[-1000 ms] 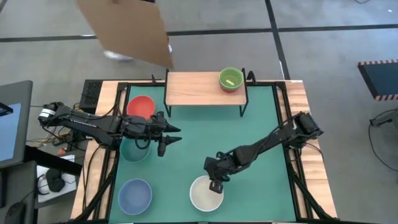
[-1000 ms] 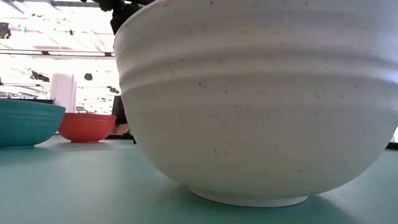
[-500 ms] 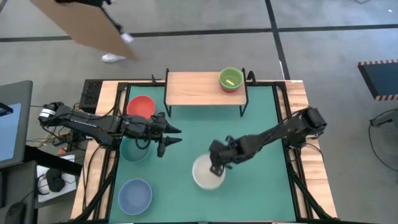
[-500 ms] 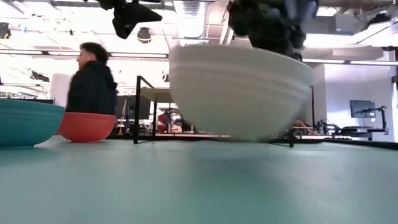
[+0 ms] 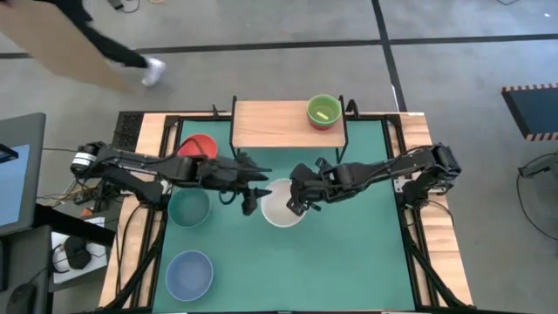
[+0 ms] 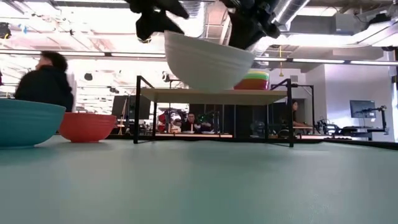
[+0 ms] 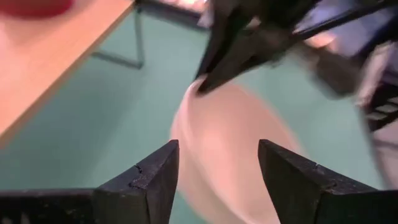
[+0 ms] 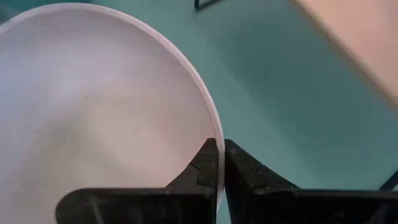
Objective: Place and stack bowls onto a shelf
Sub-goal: Put the large white bowl on the shelf
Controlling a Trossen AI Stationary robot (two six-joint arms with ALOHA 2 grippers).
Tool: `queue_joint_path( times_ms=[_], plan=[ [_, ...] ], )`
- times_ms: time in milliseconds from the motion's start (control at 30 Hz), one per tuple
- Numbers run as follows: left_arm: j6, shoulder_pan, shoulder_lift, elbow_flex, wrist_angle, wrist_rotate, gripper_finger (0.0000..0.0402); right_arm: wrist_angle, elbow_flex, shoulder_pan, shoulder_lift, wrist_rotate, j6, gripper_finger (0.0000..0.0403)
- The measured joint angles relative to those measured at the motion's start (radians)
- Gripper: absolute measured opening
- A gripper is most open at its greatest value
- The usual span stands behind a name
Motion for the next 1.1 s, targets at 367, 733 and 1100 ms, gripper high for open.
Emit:
queue_joint_path(
  times_ms=[367,733,1100],
  plan=[
    [-0.023,0.041,0.13,0.214,-0.357,-0.096,0.0161,-0.05,0.129,-0.002,0.001,0.081,-0.131,0.0036],
    [0.0,0.134,0.137,0.267,-0.359,-0.11,0.0003,-0.145,0.278,-0.003,-0.003,0.079,-0.127,0.0124],
    [0.028,0.534,0.141,0.402,-0.42,-0.112,0.0,-0.435,0.301,0.048,-0.167,0.163,0.12,0.0219]
  ],
)
